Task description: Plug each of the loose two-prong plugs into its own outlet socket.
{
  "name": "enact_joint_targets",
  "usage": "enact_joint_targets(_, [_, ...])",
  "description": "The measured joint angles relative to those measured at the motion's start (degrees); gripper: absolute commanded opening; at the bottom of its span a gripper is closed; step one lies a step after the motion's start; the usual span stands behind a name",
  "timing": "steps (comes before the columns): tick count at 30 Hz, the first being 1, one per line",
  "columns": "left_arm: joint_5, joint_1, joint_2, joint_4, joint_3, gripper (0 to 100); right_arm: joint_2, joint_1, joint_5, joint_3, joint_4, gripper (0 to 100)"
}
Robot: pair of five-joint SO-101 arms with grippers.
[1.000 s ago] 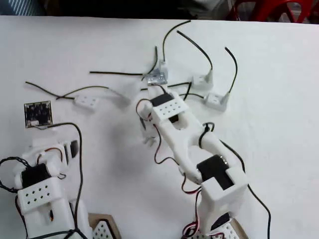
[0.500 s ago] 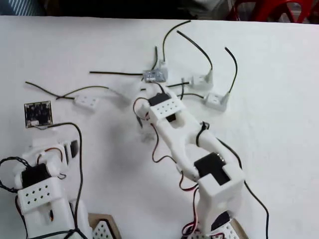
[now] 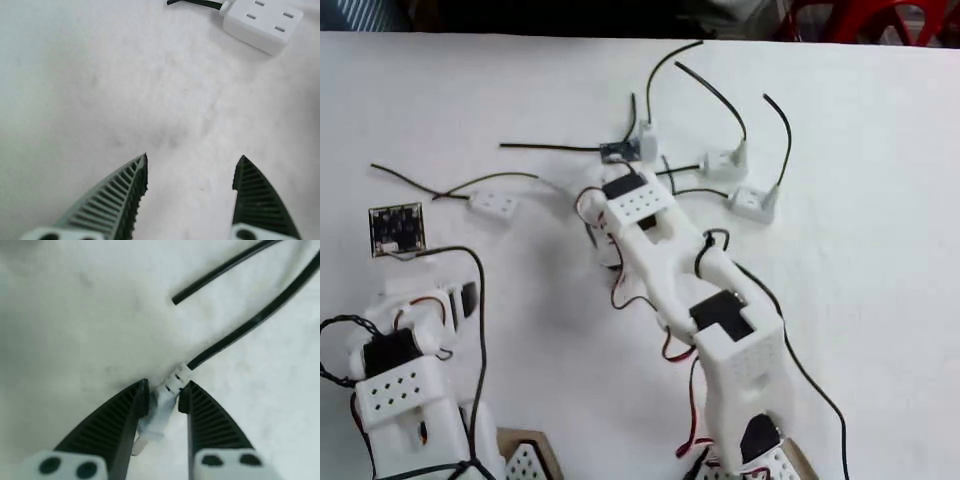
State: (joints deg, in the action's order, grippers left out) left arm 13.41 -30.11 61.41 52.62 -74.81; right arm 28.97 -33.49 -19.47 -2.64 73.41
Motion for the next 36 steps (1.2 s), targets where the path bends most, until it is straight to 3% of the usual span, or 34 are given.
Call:
enact_joint_targets(6, [0.0,0.0,0.0,0.0,0.0,28,0.35,0.35,0.53,-2.02,5.19,1.8])
enact_joint_targets(12, [0.0,0.0,0.0,0.0,0.0,28,0.44,0.18,11.43,-5.63,11.52,1.8])
enact_joint_targets(21, [0.0,0.0,0.0,0.0,0.0,28,1.32,0.18,26.81,-6.59,12.75,1.8])
enact_joint_targets(36, [0.0,0.0,0.0,0.0,0.0,28,4.75,-0.18,27.87,-7.38,16.79,7.4])
